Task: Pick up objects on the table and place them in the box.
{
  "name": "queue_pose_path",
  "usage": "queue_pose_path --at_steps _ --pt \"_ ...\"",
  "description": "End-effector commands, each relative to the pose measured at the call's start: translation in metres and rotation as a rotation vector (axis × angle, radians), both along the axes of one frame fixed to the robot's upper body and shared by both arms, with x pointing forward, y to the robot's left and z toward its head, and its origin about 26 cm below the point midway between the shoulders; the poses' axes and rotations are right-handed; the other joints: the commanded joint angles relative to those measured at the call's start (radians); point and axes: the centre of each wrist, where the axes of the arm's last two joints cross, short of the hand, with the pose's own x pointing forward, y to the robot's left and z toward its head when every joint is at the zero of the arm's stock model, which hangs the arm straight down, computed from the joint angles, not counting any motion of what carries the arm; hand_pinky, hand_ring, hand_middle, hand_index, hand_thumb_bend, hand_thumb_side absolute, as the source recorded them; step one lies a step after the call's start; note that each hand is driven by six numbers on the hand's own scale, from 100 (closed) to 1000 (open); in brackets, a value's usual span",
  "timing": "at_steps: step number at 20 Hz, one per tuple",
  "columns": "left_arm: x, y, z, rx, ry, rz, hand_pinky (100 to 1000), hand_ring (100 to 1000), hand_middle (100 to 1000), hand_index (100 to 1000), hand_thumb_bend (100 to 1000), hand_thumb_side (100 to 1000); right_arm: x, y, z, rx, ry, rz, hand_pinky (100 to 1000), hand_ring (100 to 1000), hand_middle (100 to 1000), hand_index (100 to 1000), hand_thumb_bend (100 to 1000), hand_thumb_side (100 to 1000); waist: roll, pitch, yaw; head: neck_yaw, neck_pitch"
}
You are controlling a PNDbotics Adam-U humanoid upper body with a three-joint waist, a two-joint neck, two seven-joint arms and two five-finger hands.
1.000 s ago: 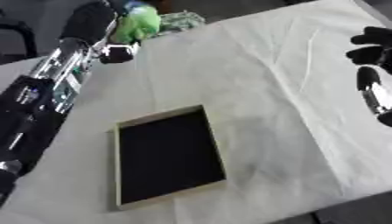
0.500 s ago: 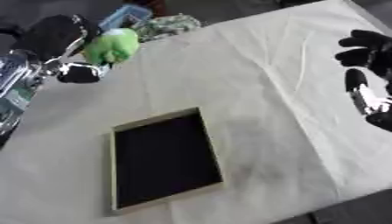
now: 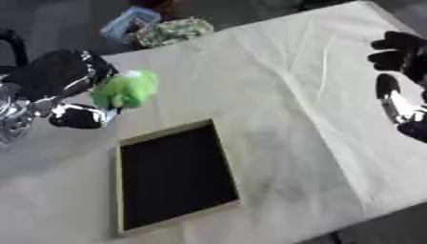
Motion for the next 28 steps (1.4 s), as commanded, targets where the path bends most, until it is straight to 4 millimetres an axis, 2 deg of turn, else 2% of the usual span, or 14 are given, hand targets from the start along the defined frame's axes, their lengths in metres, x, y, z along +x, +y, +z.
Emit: queue_pose_path --at_steps 1,4,7,16,18,21,22,23,24,25,26,27,28 --pt "-0.014 -0.013 0.014 0.008 0.034 -0.033 619 473 427 644 100 377 -0.004 -0.002 0.014 -0.012 -0.058 -0.012 800 805 821 933 100 438 -0.012 -0.016 -0.004 0.003 -0.010" --pt "-0.018 -0.030 0.014 -0.004 0.107 -0.074 618 474 428 644 100 380 -0.004 0.000 0.016 -0.014 -0.066 -0.006 799 803 820 934 100 439 -0.014 -0.015 -0.009 0.004 -0.008" --pt "-0.018 -0.038 0.014 -0.013 0.183 -0.100 624 481 439 653 100 379 -0.004 0.000 0.016 -0.014 -0.064 -0.004 798 799 819 934 100 441 -0.016 -0.015 -0.010 0.004 -0.007" --pt "0.005 -0.039 -0.013 0.030 0.256 -0.042 663 532 500 704 100 374 -0.004 0.001 0.015 -0.013 -0.057 0.003 797 797 818 934 100 444 -0.017 -0.014 -0.010 0.000 -0.009" --pt "0.011 -0.039 -0.022 0.052 0.253 -0.033 678 559 527 727 100 379 -0.004 0.001 0.014 -0.013 -0.056 0.004 797 797 818 934 100 446 -0.018 -0.013 -0.010 0.000 -0.009" --pt "0.016 -0.040 -0.031 0.089 0.229 -0.037 723 643 620 795 101 425 -0.004 0.001 0.014 -0.011 -0.055 0.004 797 797 818 934 100 446 -0.019 -0.013 -0.010 0.000 -0.009" --pt "0.017 -0.040 -0.033 0.100 0.218 -0.037 735 666 644 810 140 437 -0.004 0.001 0.014 -0.011 -0.055 0.004 797 797 818 934 100 446 -0.019 -0.012 -0.009 -0.001 -0.009" --pt "0.017 -0.040 -0.035 0.114 0.209 -0.037 759 707 697 841 283 494 -0.004 0.001 0.014 -0.010 -0.055 0.004 797 797 818 934 100 447 -0.019 -0.012 -0.009 0.000 -0.009" --pt "0.017 -0.041 -0.036 0.127 0.197 -0.037 771 722 716 852 335 514 -0.004 0.001 0.014 -0.010 -0.054 0.004 797 797 818 934 100 447 -0.019 -0.012 -0.008 -0.001 -0.009" --pt "0.017 -0.041 -0.037 0.139 0.186 -0.037 799 753 757 881 476 567 -0.004 0.001 0.014 -0.010 -0.054 0.004 797 797 818 934 100 447 -0.020 -0.012 -0.007 -0.001 -0.010" --pt "0.016 -0.041 -0.038 0.149 0.174 -0.037 807 760 766 886 515 582 -0.003 0.001 0.014 -0.009 -0.054 0.003 797 797 818 934 100 447 -0.020 -0.012 -0.006 -0.001 -0.010" --pt "0.015 -0.040 -0.038 0.158 0.162 -0.035 820 774 782 896 607 617 -0.003 0.001 0.014 -0.008 -0.054 0.003 797 797 818 934 100 448 -0.021 -0.011 -0.005 -0.002 -0.011" --pt "0.014 -0.039 -0.038 0.163 0.152 -0.035 826 780 789 899 642 629 -0.003 0.000 0.014 -0.008 -0.054 0.002 797 797 818 934 100 447 -0.021 -0.011 -0.004 -0.004 -0.012"
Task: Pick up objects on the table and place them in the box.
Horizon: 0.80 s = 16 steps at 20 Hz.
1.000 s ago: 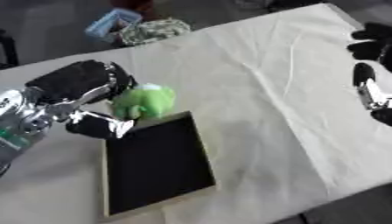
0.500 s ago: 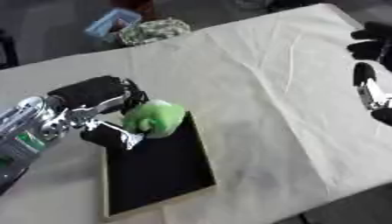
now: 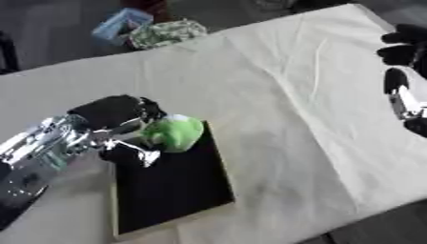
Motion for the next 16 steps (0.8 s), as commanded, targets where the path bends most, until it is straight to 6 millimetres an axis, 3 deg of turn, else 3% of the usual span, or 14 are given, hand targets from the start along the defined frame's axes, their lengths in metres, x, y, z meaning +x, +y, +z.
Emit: queue_pose_path --at_steps 1,3,6,10,14,16 --pt "-0.002 0.005 0.009 0.025 -0.061 -0.001 836 791 805 904 697 653 -0.002 -0.001 0.009 -0.011 -0.032 -0.002 797 797 818 934 100 447 -0.010 -0.014 0.004 -0.004 -0.012" --pt "-0.007 0.009 0.012 0.030 -0.068 -0.008 854 814 837 913 751 682 -0.002 -0.001 0.009 -0.011 -0.032 -0.003 797 796 818 934 100 448 -0.010 -0.014 0.007 -0.005 -0.013" --pt "-0.017 0.016 0.020 0.027 -0.076 -0.009 857 819 845 915 757 691 -0.002 -0.002 0.009 -0.010 -0.031 -0.005 797 797 818 934 100 450 -0.010 -0.014 0.013 -0.007 -0.014" --pt "-0.036 0.029 0.028 -0.049 -0.092 0.018 793 754 772 888 641 719 -0.002 -0.003 0.009 -0.008 -0.032 -0.013 798 797 818 934 100 449 -0.014 -0.013 0.024 -0.010 -0.017" --pt "-0.057 0.034 0.036 -0.245 -0.134 0.047 742 709 716 846 537 751 -0.002 -0.006 0.007 -0.001 -0.028 -0.027 798 797 819 933 100 449 -0.023 -0.015 0.045 -0.019 -0.015" --pt "-0.062 0.037 0.040 -0.350 -0.155 0.076 724 692 694 831 440 765 -0.002 -0.006 0.006 0.000 -0.026 -0.030 798 797 817 932 100 448 -0.028 -0.016 0.055 -0.020 -0.012"
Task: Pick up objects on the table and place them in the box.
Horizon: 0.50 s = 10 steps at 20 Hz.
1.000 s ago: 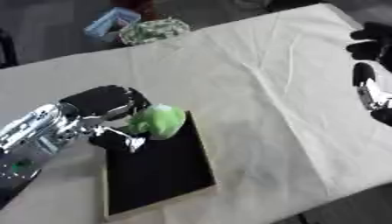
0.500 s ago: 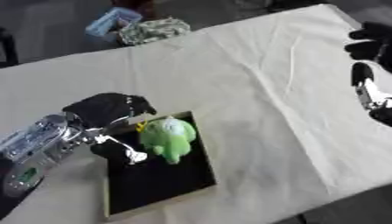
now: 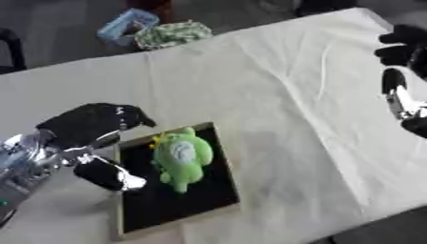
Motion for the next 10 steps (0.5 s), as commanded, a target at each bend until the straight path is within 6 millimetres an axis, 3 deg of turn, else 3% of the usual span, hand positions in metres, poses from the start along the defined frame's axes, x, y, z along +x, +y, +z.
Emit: queue_pose_path --at_steps 1,5,10 --pt "-0.009 0.006 0.021 -0.156 -0.078 0.038 716 687 686 827 412 760 -0.002 -0.003 0.006 -0.006 -0.025 -0.017 798 796 817 932 100 447 -0.010 -0.016 0.006 -0.006 -0.004" --pt "-0.009 0.017 0.019 -0.346 -0.105 0.067 689 664 658 812 304 753 -0.002 -0.004 0.004 -0.006 -0.020 -0.024 798 796 816 929 100 447 -0.019 -0.016 0.020 -0.002 0.006" --pt "-0.010 0.036 0.014 -0.560 -0.156 0.108 679 661 653 810 314 773 -0.003 -0.006 -0.001 0.001 -0.009 -0.036 797 795 815 926 100 452 -0.029 -0.018 0.035 0.014 0.033"
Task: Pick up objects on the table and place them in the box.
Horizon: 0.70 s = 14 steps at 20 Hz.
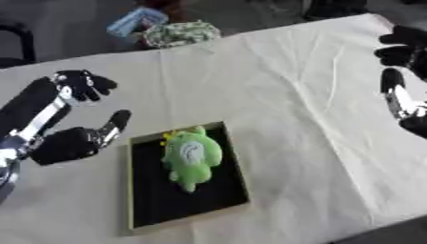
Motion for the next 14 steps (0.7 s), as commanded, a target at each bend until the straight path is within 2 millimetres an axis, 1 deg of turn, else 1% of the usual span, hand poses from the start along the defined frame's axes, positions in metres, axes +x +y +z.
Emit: queue_pose_path --at_steps 1,3,6,7,9,10,11,12,14 --pt "-0.003 0.012 0.008 -0.122 -0.079 0.020 677 660 652 809 330 775 -0.002 -0.005 0.002 -0.007 -0.011 -0.020 796 795 815 926 100 453 -0.009 -0.019 0.009 0.014 0.020" --pt "-0.003 0.013 0.007 -0.195 -0.105 0.012 676 661 652 809 347 776 -0.002 -0.006 -0.001 -0.004 0.001 -0.027 796 795 815 926 100 454 -0.014 -0.022 0.020 0.023 0.033" --pt "-0.002 0.011 0.009 -0.293 -0.159 -0.015 682 670 660 817 413 779 -0.003 -0.008 -0.006 0.002 0.014 -0.037 796 795 815 927 100 457 -0.024 -0.027 0.040 0.038 0.054" --pt "-0.001 0.010 0.009 -0.333 -0.187 -0.026 684 671 661 819 420 780 -0.004 -0.009 -0.007 0.003 0.017 -0.040 796 795 815 926 100 457 -0.026 -0.027 0.046 0.041 0.060" --pt "-0.001 -0.004 0.004 -0.487 -0.305 -0.028 687 674 664 824 460 777 -0.004 -0.009 -0.009 0.005 0.020 -0.044 796 794 815 926 100 459 -0.028 -0.026 0.055 0.050 0.067" --pt "0.000 -0.012 0.002 -0.549 -0.358 -0.024 693 680 671 835 498 779 -0.004 -0.010 -0.009 0.006 0.021 -0.046 795 794 815 926 100 461 -0.028 -0.024 0.061 0.054 0.069" --pt "0.000 -0.018 0.002 -0.591 -0.403 -0.019 694 681 672 836 500 779 -0.004 -0.010 -0.010 0.007 0.023 -0.050 795 794 814 926 100 461 -0.029 -0.022 0.066 0.057 0.070" --pt "0.001 -0.024 0.003 -0.619 -0.442 -0.017 698 684 677 843 539 784 -0.004 -0.011 -0.011 0.008 0.025 -0.053 795 794 814 925 100 464 -0.030 -0.021 0.072 0.059 0.070" --pt "0.002 -0.031 0.006 -0.659 -0.518 -0.012 699 686 679 845 585 773 -0.005 -0.012 -0.013 0.008 0.030 -0.061 794 794 814 925 100 465 -0.031 -0.017 0.085 0.060 0.070"
